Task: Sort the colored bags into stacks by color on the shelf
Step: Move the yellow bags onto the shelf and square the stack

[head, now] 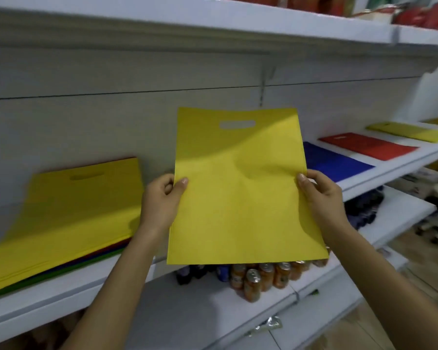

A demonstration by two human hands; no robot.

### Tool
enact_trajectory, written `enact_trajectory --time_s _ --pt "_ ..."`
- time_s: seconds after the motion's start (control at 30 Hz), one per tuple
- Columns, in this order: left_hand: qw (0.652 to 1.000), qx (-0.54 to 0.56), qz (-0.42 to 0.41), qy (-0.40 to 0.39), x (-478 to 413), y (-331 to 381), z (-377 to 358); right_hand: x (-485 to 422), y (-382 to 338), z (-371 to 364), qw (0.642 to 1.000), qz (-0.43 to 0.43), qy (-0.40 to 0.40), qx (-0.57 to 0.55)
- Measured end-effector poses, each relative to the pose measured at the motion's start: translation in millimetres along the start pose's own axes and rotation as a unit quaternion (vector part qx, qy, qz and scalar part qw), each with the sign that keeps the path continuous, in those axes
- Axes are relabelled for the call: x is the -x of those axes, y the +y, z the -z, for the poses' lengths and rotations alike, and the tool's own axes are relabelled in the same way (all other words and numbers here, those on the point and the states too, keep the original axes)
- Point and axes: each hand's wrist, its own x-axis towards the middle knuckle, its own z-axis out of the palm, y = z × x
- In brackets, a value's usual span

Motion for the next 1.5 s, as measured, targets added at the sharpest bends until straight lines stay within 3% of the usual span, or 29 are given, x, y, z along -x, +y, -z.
enact_trajectory --time_s 0.3,0.63,1.07,1.3,1.5 --pt "0.996 0.038 -0.04 -0.071 17 44 -224 -34 18 213 0.987 -0.041 0.136 0.071" --pt "0.981 0.078 -0.075 -0.16 39 85 -419 -59 12 394 0.938 -0.046 0.268 0.214" --pt "0.951 0.156 -0.06 -0.26 -22 89 -634 -159 52 524 0.874 -0.008 0.377 0.308" --pt "0.938 0.18 -0.07 -0.287 -90 85 -747 -248 79 576 0.896 -0.089 0.401 0.166" --pt "0.935 0.175 -0.065 -0.302 -118 82 -810 -290 107 605 0.883 -0.095 0.431 0.16"
